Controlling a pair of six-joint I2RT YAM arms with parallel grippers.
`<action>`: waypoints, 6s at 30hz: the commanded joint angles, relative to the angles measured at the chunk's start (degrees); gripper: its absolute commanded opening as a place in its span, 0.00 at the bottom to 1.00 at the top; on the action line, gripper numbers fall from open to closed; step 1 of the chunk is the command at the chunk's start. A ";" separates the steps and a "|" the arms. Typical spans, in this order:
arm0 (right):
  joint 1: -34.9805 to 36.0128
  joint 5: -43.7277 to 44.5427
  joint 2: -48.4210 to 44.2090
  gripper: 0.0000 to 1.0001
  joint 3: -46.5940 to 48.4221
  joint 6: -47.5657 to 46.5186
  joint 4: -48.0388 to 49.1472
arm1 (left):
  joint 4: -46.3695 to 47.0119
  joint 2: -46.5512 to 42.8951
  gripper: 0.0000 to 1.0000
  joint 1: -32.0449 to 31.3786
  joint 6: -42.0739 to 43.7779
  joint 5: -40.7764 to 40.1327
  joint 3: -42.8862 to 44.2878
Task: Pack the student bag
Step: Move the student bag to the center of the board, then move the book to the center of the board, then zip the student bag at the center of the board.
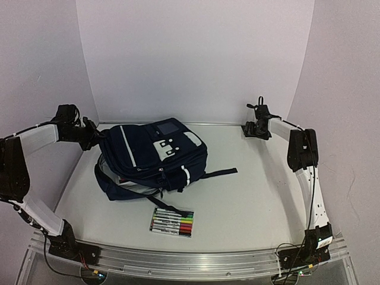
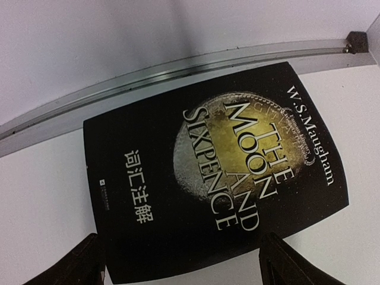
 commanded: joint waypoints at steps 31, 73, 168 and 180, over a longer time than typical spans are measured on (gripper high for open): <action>0.74 -13.22 -5.67 0.93 -0.14 2.87 2.51 | 5.63 -13.07 0.00 0.25 -1.06 2.74 -10.82; 0.19 -17.98 -18.63 0.95 -40.38 26.74 9.43 | 17.72 1.96 0.00 -18.97 0.88 11.78 3.71; 61.27 -2.62 -40.13 0.00 -70.93 12.92 50.56 | 17.92 16.60 0.00 -20.39 -0.32 5.28 7.45; 63.73 3.06 -41.21 0.18 -62.62 13.13 41.34 | 17.98 20.49 0.00 -21.94 1.21 3.98 12.84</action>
